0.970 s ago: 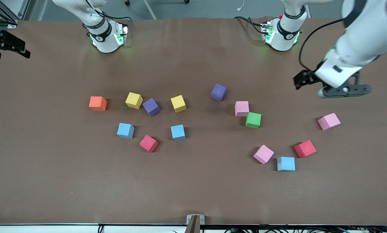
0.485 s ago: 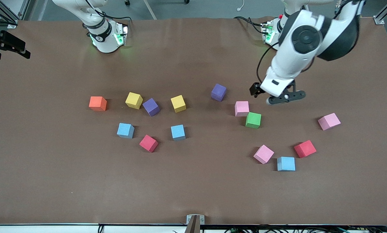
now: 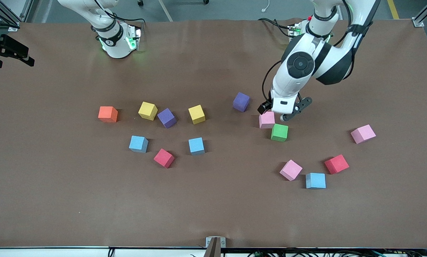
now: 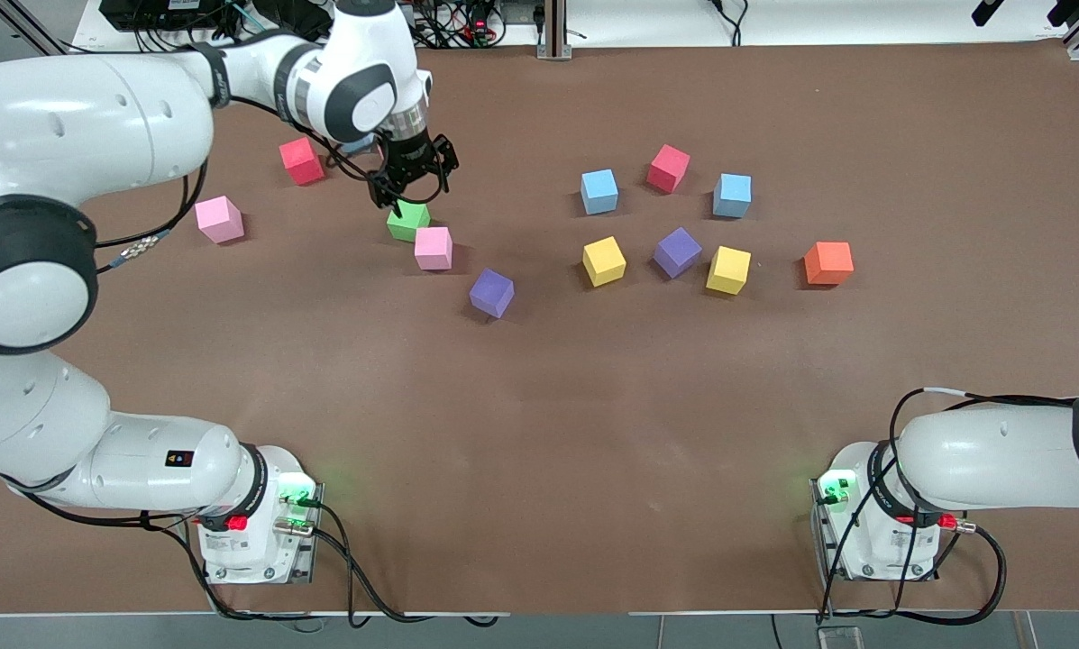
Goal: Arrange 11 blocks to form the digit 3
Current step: 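Grasp the purple cube with the left gripper while the right gripper reaches out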
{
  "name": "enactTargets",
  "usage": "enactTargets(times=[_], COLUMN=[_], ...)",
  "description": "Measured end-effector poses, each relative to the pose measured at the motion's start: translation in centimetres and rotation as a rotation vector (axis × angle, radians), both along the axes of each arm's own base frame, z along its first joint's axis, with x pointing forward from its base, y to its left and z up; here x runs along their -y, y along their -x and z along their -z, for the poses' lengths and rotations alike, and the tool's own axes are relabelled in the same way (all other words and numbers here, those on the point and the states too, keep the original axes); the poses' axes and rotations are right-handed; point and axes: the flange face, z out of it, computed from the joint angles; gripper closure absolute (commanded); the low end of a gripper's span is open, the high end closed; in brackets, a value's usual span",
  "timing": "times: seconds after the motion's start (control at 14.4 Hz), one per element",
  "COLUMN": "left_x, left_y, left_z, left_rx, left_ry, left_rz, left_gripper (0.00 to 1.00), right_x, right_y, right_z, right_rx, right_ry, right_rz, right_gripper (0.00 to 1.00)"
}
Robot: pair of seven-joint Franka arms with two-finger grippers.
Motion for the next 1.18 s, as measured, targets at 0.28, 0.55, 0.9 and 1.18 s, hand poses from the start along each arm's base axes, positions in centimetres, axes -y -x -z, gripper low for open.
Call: enactTargets(times=[0.28, 0.55, 0.9, 1.18], left_x=[2.0, 3.1, 7.2, 7.2], left_y=[1.1, 3.5, 8.1, 9.3], left_z=[3.2, 6.5, 9.6, 11.0], left_rx=[-0.006, 0.034, 0.032, 0.018], left_ry=[-0.008, 0.024, 0.048, 0.039], left_rz=[-0.222, -0.358, -0.450, -0.453], left_gripper=[0.00, 0.00, 0.00, 0.00], right_x=[0.1, 0.4, 2.7, 3.4], right_y=[-0.2, -1.4, -7.6, -9.9], right_z=[-0.1, 1.5, 8.5, 13.0], right_rx=[0.014, -0.009, -0.012, -0.060], right_ry=[0.001, 0.002, 0.011, 0.009], right_rz=[0.002, 0.008, 0.047, 0.036], right_gripper=[0.00, 0.00, 0.00, 0.00])
